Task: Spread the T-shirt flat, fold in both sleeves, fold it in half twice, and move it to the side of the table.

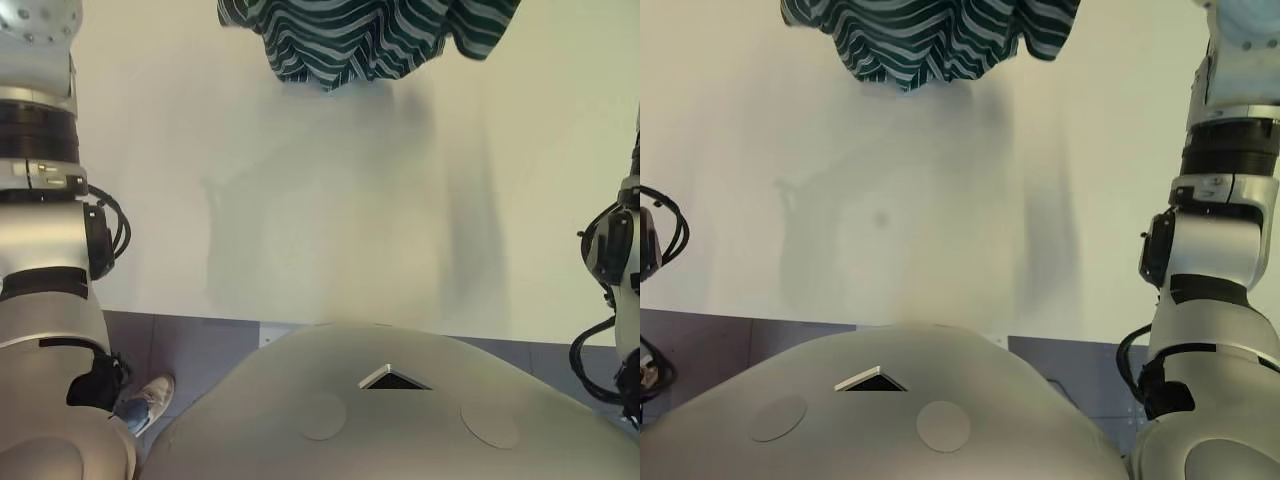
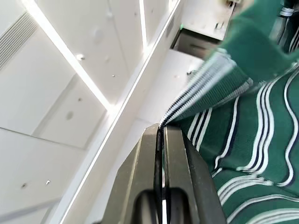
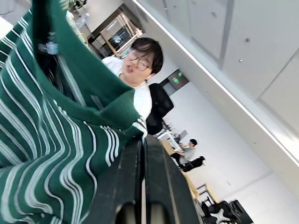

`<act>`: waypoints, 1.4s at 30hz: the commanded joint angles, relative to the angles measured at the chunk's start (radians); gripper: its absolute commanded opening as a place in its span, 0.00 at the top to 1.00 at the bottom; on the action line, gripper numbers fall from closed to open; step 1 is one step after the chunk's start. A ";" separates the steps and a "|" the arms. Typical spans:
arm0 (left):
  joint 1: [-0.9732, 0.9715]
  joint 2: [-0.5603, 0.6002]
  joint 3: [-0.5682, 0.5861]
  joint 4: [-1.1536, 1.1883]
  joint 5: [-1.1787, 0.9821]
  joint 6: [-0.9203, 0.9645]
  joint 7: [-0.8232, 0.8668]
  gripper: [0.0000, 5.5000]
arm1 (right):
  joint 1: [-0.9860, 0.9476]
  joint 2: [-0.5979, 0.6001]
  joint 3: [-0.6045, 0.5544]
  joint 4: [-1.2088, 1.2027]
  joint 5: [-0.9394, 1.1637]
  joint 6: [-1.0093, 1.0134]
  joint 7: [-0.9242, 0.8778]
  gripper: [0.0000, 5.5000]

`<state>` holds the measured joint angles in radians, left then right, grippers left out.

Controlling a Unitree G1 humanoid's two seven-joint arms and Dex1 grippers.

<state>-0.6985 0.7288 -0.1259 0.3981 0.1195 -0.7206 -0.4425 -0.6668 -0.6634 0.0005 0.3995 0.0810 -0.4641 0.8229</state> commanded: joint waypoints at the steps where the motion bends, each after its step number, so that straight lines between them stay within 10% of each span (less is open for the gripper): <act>1: 0.215 0.049 0.013 -0.244 -0.069 0.006 -0.076 1.00 | 0.143 -0.050 -0.007 -0.151 0.034 0.035 0.051 1.00; 25: 0.824 0.154 -0.323 -0.516 0.057 -0.085 -0.413 1.00 | 0.871 -0.231 0.279 -0.538 0.053 -0.036 0.411 1.00; 42: 0.983 0.331 -0.180 -0.505 -0.156 -0.158 -0.442 1.00 | 0.959 -0.304 0.303 -0.560 0.135 -0.035 0.475 0.94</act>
<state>0.2746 1.0377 -0.2924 -0.1159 -0.0387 -0.8841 -0.8561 0.2843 -0.9378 0.3055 -0.1350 0.1802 -0.5084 1.2749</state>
